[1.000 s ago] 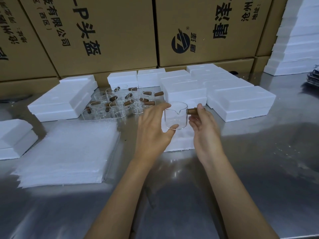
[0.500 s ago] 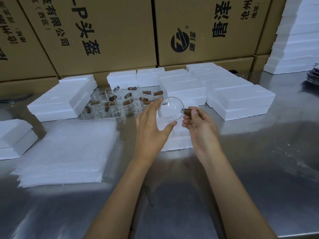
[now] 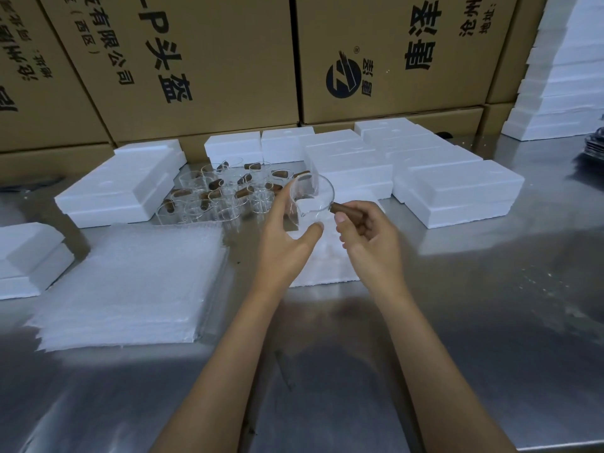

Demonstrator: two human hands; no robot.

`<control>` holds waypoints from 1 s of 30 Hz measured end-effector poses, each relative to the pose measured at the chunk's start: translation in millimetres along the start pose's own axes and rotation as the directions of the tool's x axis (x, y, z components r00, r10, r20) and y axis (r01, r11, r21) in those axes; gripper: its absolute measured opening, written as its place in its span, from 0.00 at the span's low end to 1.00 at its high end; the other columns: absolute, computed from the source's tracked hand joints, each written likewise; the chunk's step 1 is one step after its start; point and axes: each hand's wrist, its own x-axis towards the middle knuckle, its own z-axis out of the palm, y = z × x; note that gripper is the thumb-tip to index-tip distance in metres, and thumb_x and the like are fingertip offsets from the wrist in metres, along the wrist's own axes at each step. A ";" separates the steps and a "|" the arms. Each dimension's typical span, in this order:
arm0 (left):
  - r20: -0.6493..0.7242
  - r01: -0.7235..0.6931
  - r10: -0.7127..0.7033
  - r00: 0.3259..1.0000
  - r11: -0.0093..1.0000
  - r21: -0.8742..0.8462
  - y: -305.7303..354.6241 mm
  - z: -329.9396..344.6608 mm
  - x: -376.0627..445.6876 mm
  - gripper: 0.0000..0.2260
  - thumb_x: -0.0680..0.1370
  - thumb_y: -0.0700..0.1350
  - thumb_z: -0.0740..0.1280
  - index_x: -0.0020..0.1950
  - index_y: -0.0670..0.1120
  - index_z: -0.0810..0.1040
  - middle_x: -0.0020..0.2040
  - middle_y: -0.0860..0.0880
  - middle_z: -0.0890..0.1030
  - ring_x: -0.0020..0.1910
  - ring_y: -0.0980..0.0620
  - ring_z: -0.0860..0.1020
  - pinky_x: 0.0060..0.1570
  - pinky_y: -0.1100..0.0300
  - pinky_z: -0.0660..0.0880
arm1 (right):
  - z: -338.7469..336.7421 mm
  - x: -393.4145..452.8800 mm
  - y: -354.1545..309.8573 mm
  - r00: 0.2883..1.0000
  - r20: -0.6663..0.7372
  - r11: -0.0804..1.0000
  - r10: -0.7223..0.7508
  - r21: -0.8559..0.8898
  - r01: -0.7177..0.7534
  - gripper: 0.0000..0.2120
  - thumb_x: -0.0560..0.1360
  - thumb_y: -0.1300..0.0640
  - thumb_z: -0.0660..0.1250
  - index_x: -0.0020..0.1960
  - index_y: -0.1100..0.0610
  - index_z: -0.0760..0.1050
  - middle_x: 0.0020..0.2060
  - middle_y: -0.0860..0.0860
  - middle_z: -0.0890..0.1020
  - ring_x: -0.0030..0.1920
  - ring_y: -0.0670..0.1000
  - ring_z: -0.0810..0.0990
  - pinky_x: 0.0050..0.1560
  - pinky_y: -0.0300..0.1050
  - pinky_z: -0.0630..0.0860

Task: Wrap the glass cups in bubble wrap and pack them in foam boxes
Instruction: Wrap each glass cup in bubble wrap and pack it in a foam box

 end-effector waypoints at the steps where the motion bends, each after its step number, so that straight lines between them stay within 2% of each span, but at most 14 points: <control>1: -0.013 0.011 -0.011 1.000 1.000 -0.012 0.5 0.0 0.1 0.28 0.73 0.41 0.72 0.68 0.64 0.71 0.62 0.65 0.79 0.63 0.62 0.76 0.65 0.52 0.75 | 1.3 -0.9 0.3 1.000 -0.005 0.999 -0.017 -0.033 0.017 0.07 0.79 0.62 0.68 0.48 0.49 0.77 0.40 0.40 0.84 0.42 0.44 0.81 0.47 0.39 0.78; 3: -0.051 0.020 -0.021 0.998 0.999 -0.025 1.4 -0.1 0.3 0.24 0.73 0.46 0.74 0.65 0.64 0.74 0.59 0.63 0.80 0.57 0.62 0.77 0.58 0.63 0.75 | 1.6 -1.8 2.0 0.999 -0.024 0.995 -0.031 -0.096 0.029 0.05 0.79 0.57 0.69 0.45 0.49 0.78 0.35 0.40 0.83 0.41 0.49 0.81 0.45 0.41 0.77; 5: -0.090 0.008 -0.010 0.996 1.000 -0.029 1.9 0.0 0.1 0.19 0.74 0.50 0.75 0.61 0.63 0.75 0.56 0.65 0.79 0.53 0.59 0.78 0.51 0.71 0.72 | 1.7 -2.8 4.3 0.999 -0.032 0.985 -0.020 -0.169 0.014 0.07 0.79 0.51 0.68 0.44 0.53 0.80 0.33 0.48 0.81 0.40 0.55 0.80 0.44 0.48 0.76; 8: -0.122 -0.011 0.017 0.992 0.999 0.045 4.1 2.6 -2.6 0.22 0.72 0.56 0.76 0.62 0.61 0.71 0.55 0.61 0.77 0.51 0.56 0.79 0.49 0.66 0.74 | 2.4 -2.8 7.8 0.999 -0.038 0.972 0.029 -0.230 -0.037 0.13 0.80 0.46 0.66 0.41 0.54 0.79 0.30 0.50 0.79 0.37 0.54 0.79 0.42 0.50 0.76; 11: -0.122 -0.109 0.136 0.983 0.973 0.203 5.4 5.5 -6.2 0.25 0.72 0.60 0.75 0.62 0.66 0.65 0.56 0.60 0.75 0.50 0.56 0.78 0.50 0.61 0.77 | 1.8 -1.1 9.0 0.995 -0.066 0.964 0.079 -0.248 -0.093 0.16 0.80 0.44 0.64 0.38 0.52 0.78 0.29 0.47 0.78 0.35 0.50 0.78 0.42 0.46 0.74; 13: -0.132 -0.130 0.163 0.978 0.966 0.225 5.8 5.7 -6.6 0.24 0.72 0.61 0.75 0.61 0.69 0.65 0.56 0.62 0.74 0.49 0.56 0.77 0.50 0.60 0.77 | 1.0 -0.4 9.3 0.991 -0.063 0.964 0.121 -0.232 -0.132 0.18 0.80 0.43 0.63 0.37 0.51 0.79 0.28 0.47 0.79 0.33 0.47 0.77 0.41 0.44 0.73; 15: -0.141 -0.117 0.152 0.978 0.967 0.225 4.6 5.0 -5.8 0.24 0.72 0.61 0.75 0.63 0.66 0.68 0.56 0.63 0.73 0.49 0.57 0.77 0.50 0.63 0.77 | 1.3 -1.2 6.9 0.983 -0.035 0.962 0.182 -0.200 -0.186 0.20 0.79 0.41 0.63 0.35 0.52 0.79 0.26 0.47 0.78 0.29 0.46 0.75 0.39 0.44 0.73; 18: -0.141 -0.119 0.152 0.978 0.969 0.216 2.9 3.7 -4.8 0.24 0.73 0.60 0.74 0.66 0.60 0.71 0.56 0.62 0.73 0.50 0.59 0.76 0.49 0.70 0.73 | 1.9 -2.2 1.8 0.960 0.031 0.958 0.277 -0.081 -0.274 0.21 0.79 0.41 0.63 0.36 0.53 0.80 0.25 0.50 0.78 0.26 0.47 0.72 0.31 0.41 0.70; 22: -0.074 -0.139 0.158 0.985 0.967 0.215 7.6 4.4 -7.9 0.22 0.74 0.59 0.73 0.64 0.68 0.66 0.56 0.70 0.72 0.54 0.59 0.75 0.51 0.73 0.70 | 1.2 -2.1 -1.3 0.937 0.153 0.942 0.315 0.070 -0.328 0.19 0.82 0.46 0.61 0.41 0.55 0.83 0.27 0.55 0.77 0.25 0.50 0.70 0.26 0.40 0.67; 24: -0.052 -0.109 0.121 0.991 0.974 0.197 7.8 5.2 -8.4 0.24 0.74 0.57 0.73 0.63 0.69 0.65 0.56 0.72 0.72 0.54 0.60 0.75 0.51 0.74 0.69 | 0.9 -1.5 -0.9 0.933 0.160 0.935 0.323 0.098 -0.341 0.18 0.82 0.48 0.61 0.41 0.55 0.82 0.28 0.55 0.78 0.26 0.50 0.70 0.26 0.41 0.66; 26: -0.015 -0.070 0.074 0.997 0.983 0.172 5.2 5.0 -7.4 0.25 0.75 0.54 0.75 0.66 0.66 0.67 0.58 0.68 0.73 0.57 0.60 0.75 0.53 0.74 0.69 | 0.5 -1.1 0.2 0.942 0.133 0.944 0.308 0.078 -0.319 0.16 0.82 0.51 0.62 0.41 0.55 0.81 0.28 0.53 0.78 0.27 0.50 0.70 0.28 0.42 0.66; 28: 0.025 -0.043 0.039 0.999 0.985 0.164 1.4 2.2 -4.8 0.25 0.74 0.51 0.75 0.67 0.62 0.69 0.60 0.64 0.75 0.60 0.60 0.75 0.56 0.72 0.68 | -1.1 -0.6 1.8 0.959 0.089 0.963 0.268 0.003 -0.269 0.14 0.82 0.52 0.62 0.42 0.54 0.81 0.29 0.49 0.77 0.29 0.49 0.70 0.32 0.43 0.66; 30: 0.059 0.009 -0.016 0.998 0.994 0.110 0.0 -1.5 -2.9 0.23 0.74 0.49 0.75 0.67 0.58 0.72 0.60 0.60 0.77 0.61 0.60 0.75 0.61 0.66 0.70 | -4.1 0.5 3.6 0.974 0.047 0.972 0.219 -0.099 -0.214 0.11 0.82 0.52 0.62 0.45 0.53 0.81 0.30 0.44 0.78 0.32 0.46 0.72 0.38 0.43 0.68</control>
